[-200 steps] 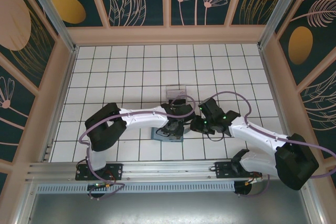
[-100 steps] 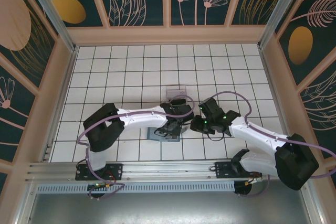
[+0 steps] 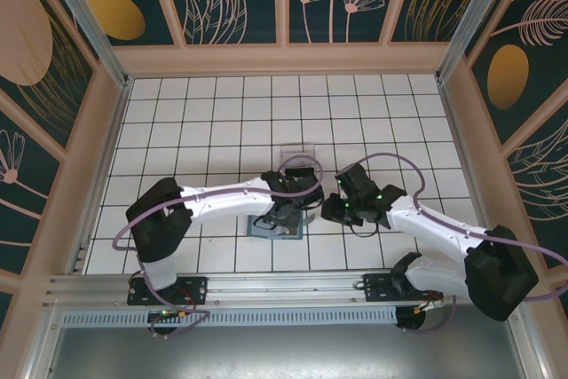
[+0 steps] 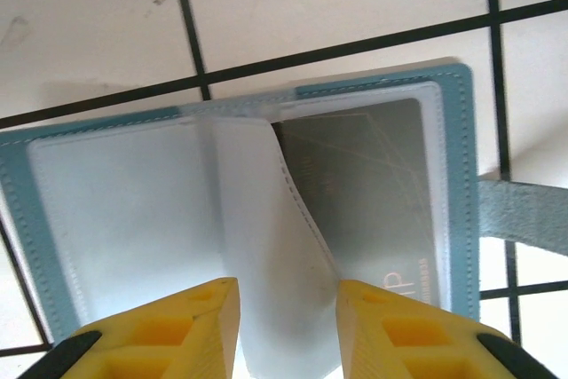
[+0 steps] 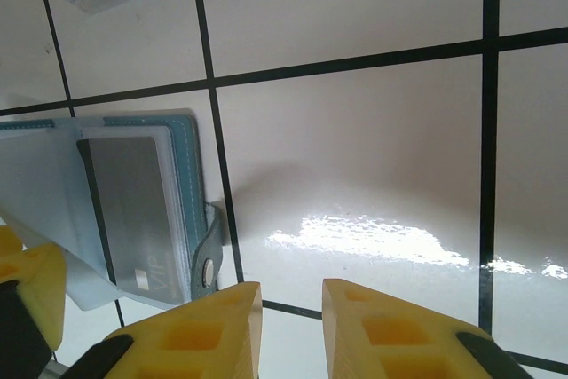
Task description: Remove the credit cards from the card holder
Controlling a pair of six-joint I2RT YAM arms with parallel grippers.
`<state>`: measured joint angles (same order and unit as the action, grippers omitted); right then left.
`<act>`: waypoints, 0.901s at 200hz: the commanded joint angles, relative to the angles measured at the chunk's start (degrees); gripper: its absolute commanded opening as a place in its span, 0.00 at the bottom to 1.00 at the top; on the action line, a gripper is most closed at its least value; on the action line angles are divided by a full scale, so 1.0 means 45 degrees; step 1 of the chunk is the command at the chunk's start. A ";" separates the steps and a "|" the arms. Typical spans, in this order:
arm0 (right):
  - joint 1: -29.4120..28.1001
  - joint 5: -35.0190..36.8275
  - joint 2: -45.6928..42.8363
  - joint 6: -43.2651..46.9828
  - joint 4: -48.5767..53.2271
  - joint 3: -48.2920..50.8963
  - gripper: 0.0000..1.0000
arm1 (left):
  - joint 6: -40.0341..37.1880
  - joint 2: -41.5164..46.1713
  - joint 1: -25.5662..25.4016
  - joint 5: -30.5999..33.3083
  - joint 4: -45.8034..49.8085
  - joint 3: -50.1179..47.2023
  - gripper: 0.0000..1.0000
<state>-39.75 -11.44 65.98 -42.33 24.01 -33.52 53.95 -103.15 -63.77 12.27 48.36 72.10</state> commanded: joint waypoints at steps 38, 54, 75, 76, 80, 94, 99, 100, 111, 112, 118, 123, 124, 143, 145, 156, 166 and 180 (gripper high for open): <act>-0.0185 0.0306 0.0438 0.0063 0.0348 -0.0730 0.25 | 0.0482 0.1026 -0.0027 0.0668 0.0914 -0.0798 0.31; -0.0283 0.0348 0.0542 0.0031 0.0366 -0.0859 0.25 | 0.0543 0.1389 -0.0021 0.0753 0.0924 -0.1043 0.31; -0.0419 0.0413 0.0702 -0.0026 0.0415 -0.1041 0.25 | 0.0593 0.1675 0.0008 0.0885 0.0982 -0.1299 0.30; -0.0422 0.0423 0.0716 -0.0027 0.0421 -0.1045 0.25 | 0.0591 0.1684 0.0009 0.0895 0.0987 -0.1316 0.30; -0.0448 0.0450 0.0737 -0.0030 0.0436 -0.1083 0.25 | 0.0606 0.1737 0.0010 0.0920 0.0992 -0.1374 0.31; -0.0569 0.0501 0.0867 -0.0075 0.0494 -0.1212 0.25 | 0.0649 0.1911 0.0038 0.0944 0.0993 -0.1597 0.30; -0.0595 0.0526 0.0883 -0.0096 0.0502 -0.1251 0.25 | 0.0667 0.1988 0.0052 0.0935 0.0975 -0.1694 0.30; -0.0598 0.0528 0.0894 -0.0101 0.0503 -0.1257 0.25 | 0.0667 0.2006 0.0051 0.0940 0.0964 -0.1719 0.30; -0.0673 0.0569 0.0973 -0.0141 0.0524 -0.1364 0.25 | 0.0674 0.2153 0.0081 0.0944 0.0900 -0.1949 0.30; -0.0676 0.0570 0.0978 -0.0143 0.0524 -0.1372 0.25 | 0.0670 0.2167 0.0085 0.0935 0.0888 -0.1973 0.30; -0.0715 0.0587 0.1030 -0.0162 0.0543 -0.1427 0.25 | 0.0664 0.2240 0.0115 0.0926 0.0828 -0.2093 0.30; -0.0746 0.0604 0.1077 -0.0174 0.0559 -0.1484 0.25 | 0.0637 0.2304 0.0142 0.0892 0.0760 -0.2201 0.30; -0.0752 0.0607 0.1089 -0.0179 0.0571 -0.1500 0.25 | 0.0632 0.2311 0.0145 0.0889 0.0759 -0.2227 0.30; -0.0901 0.0706 0.1299 -0.0242 0.0631 -0.1760 0.25 | 0.0574 0.2519 0.0223 0.0775 0.0526 -0.2677 0.30; -0.0920 0.0707 0.1336 -0.0252 0.0639 -0.1792 0.25 | 0.0580 0.2539 0.0225 0.0761 0.0500 -0.2724 0.30; -0.1036 0.0726 0.1510 -0.0271 0.0614 -0.1957 0.25 | 0.0569 0.2710 0.0298 0.0749 0.0393 -0.2962 0.30; -0.1171 0.0755 0.1751 -0.0302 0.0635 -0.2127 0.25 | 0.0562 0.2918 0.0359 0.0726 0.0386 -0.3159 0.30; -0.1390 0.0765 0.2086 -0.0372 0.0617 -0.2389 0.25 | 0.0494 0.3271 0.0511 0.0583 -0.0148 -0.3450 0.30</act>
<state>-44.40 -9.61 73.06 -42.59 25.34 -41.43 55.83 -91.70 -62.50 15.29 49.78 58.48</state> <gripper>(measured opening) 0.254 0.299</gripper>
